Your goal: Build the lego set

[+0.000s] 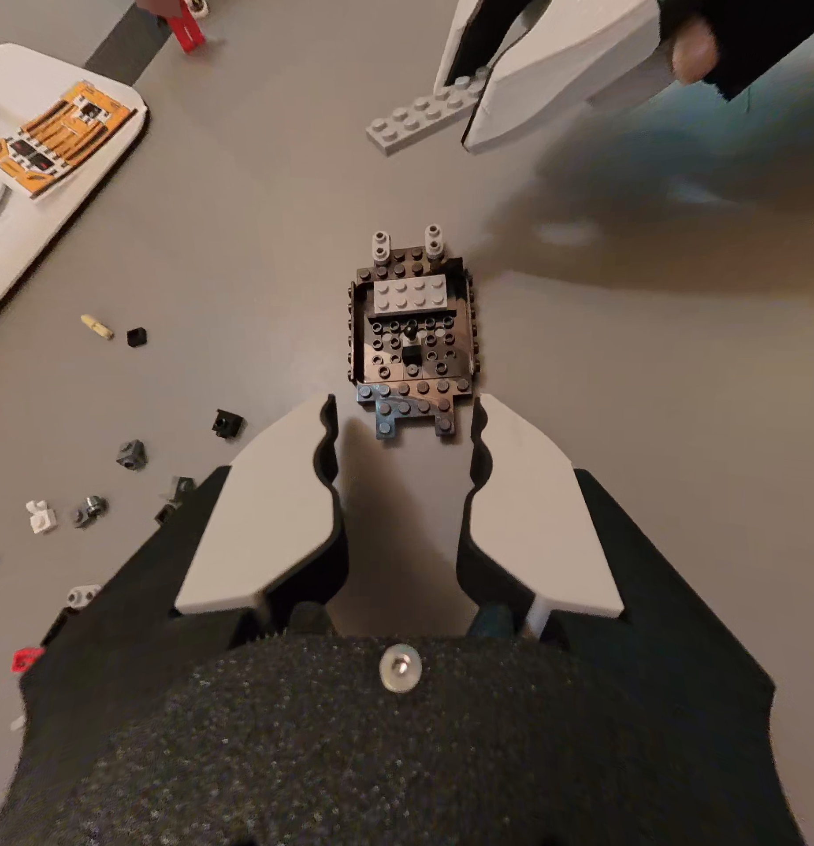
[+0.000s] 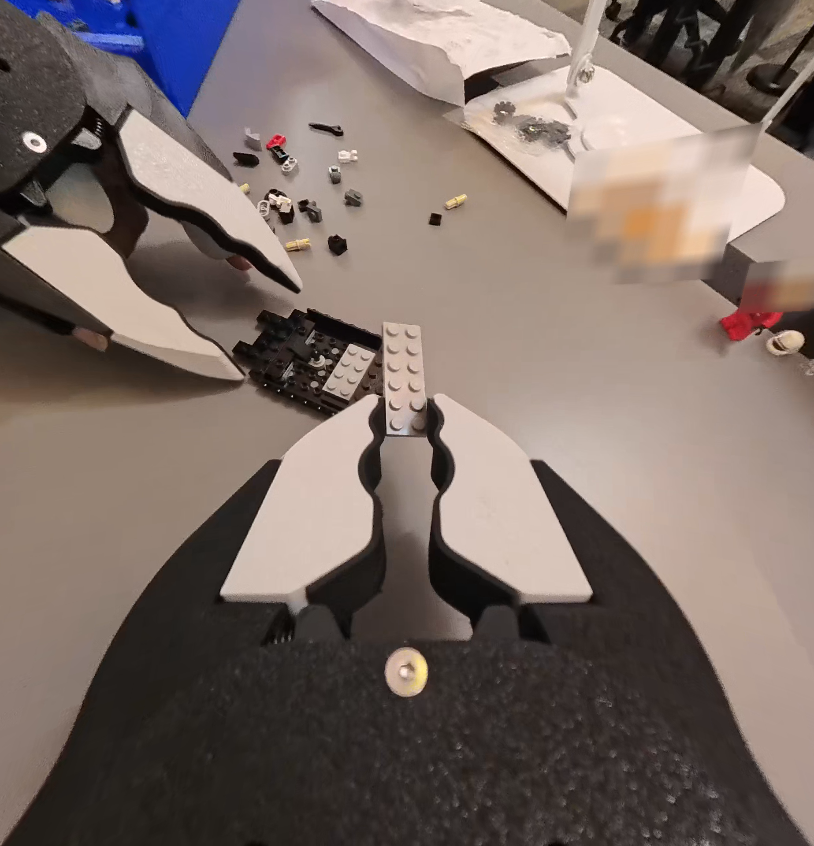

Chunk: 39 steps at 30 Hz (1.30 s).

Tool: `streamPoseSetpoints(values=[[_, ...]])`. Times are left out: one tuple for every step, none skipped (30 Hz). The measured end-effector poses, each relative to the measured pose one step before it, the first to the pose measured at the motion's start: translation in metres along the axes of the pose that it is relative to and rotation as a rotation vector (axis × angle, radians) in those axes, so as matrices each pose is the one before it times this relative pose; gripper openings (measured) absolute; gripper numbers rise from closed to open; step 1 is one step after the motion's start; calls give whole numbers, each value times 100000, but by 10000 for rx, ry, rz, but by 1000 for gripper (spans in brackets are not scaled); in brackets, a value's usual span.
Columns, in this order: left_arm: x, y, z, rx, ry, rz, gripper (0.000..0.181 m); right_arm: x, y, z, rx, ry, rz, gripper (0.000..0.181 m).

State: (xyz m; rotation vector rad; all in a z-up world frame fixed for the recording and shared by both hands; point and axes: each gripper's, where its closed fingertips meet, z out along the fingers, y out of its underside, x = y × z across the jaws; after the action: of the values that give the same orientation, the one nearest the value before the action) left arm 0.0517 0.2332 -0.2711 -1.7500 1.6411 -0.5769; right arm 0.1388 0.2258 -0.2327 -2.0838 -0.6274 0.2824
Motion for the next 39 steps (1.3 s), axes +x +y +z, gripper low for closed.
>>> streamPoseSetpoints(values=[[35, 139, 208, -120, -11, -69, 56, 57, 59, 35, -41, 50, 54, 17], [60, -54, 108, -18, 30, -143, 55, 67, 84, 34, -55, 53, 64, 17], [68, 20, 98, -109, 45, -111, 55, -40, 102, 58, -71, -12, 54, 17], [55, -63, 85, -51, 34, -81, 55, -7, 95, 47, -67, 6, 64, 17], [36, -42, 62, -52, 19, -74, 54, 2, 71, 39, -47, 24, 51, 17], [115, -13, 49, -59, 81, -73, 52, -4, 72, 28, -54, 12, 38, 17], [141, -1, 48, -53, 107, -92, 49, -13, 62, 31, -45, 10, 29, 17], [-5, -7, 42, -55, 7, -98, 49, 3, 11, 22, -19, 15, 20, 17], [-5, -5, 34, -74, 5, -98, 49, -38, 21, 20, -15, -7, 10, 17], [-35, -8, 25, -83, -12, -70, 49, -18, 13, 23, -23, 5, 19, 17], [-93, -65, 41, -18, -88, -35, 49, 25, 15, 32, -17, 26, 28, 17], [-34, -46, 34, 7, -90, -5, 49, 20, 30, 17, -22, 25, 38, 17], [23, -3, -4, -21, -50, -46, 49, 26, 44, 17, -25, 24, 40, 17], [34, 29, -28, -34, -53, -56, 49, 88, 42, -3, -35, 60, 50, 17], [74, 44, -42, -37, -42, -55, 49, 98, 14, -21, -13, 61, 49, 17], [132, 48, -42, -44, -15, -70, 49, 109, 4, -24, -14, 71, 70, 17], [146, 31, -46, -34, -14, -61, 49, 127, 4, -21, -16, 88, 95, 17], [135, -8, -65, -8, -40, -30, 49, 97, 2, -10, -26, 80, 91, 17], [156, 10, -50, -21, -33, -11, 49, 54, 24, 1, -33, 70, 59, 17], [144, 0, -24, 2, -36, -15, 49, 19, 9, 17, -30, 71, 26, 17], [125, -2, 3, 6, -38, -15, 49, -49, 12, 35, -36, 51, 22, 17], [90, 30, 42, -23, -41, 2, 49, -106, -4, 47, -28, 26, 31, 17], [37, -30, 42, 13, -39, 3, 49, -171, -80, 44, 9, 5, 33, 17], [10, -35, 40, 6, -28, -20, 49, -214, -65, 58, -9, -13, 16, 17], [-6, -41, 44, 16, -5, -32, 49, -222, -31, 83, -29, -7, -7, 17], [-43, -37, 25, 28, -6, -36, 49, -161, -19, 118, -31, 40, -8, 17], [-65, -26, 22, 38, -27, -22, 49, -131, 20, 134, -53, 40, -8, 17], [-65, -21, -4, 28, -24, -35, 49, -118, 53, 149, -63, 29, 2, 17], [-24, -15, -9, 29, 3, -46, 49, -93, 41, 144, -42, 19, 26, 17], [-9, 4, -17, 5, 6, -28, 49, -109, 20, 118, -38, -1, 48, 17], [-6, 13, -11, 0, 2, -8, 49, -118, -4, 114, -17, -22, 43, 17], [10, -16, -5, 16, 17, -19, 49, -94, -1, 98, -21, -13, 52, 17], [4, -15, -20, 22, 38, -35, 49, -80, 8, 103, -39, -5, 46, 17], [0, -19, -15, 17, 43, -31, 49, -73, -21, 76, -4, 5, 37, 17], [-31, -16, -6, 20, 23, -24, 49, -91, -30, 56, -5, -11, 29, 17], [-25, 15, -13, 1, 8, -2, 49, -101, 13, 61, -34, -14, 17, 17], [-14, 8, -9, 3, 4, 6, 49, -91, -3, 47, -11, 8, 7, 17], [-1, 14, 4, -5, 3, 7, 49, -137, 18, 47, -23, -10, -7, 17], [5, 0, 3, -8, -10, 9, 49, -183, 38, 49, -34, -27, -15, 17]])
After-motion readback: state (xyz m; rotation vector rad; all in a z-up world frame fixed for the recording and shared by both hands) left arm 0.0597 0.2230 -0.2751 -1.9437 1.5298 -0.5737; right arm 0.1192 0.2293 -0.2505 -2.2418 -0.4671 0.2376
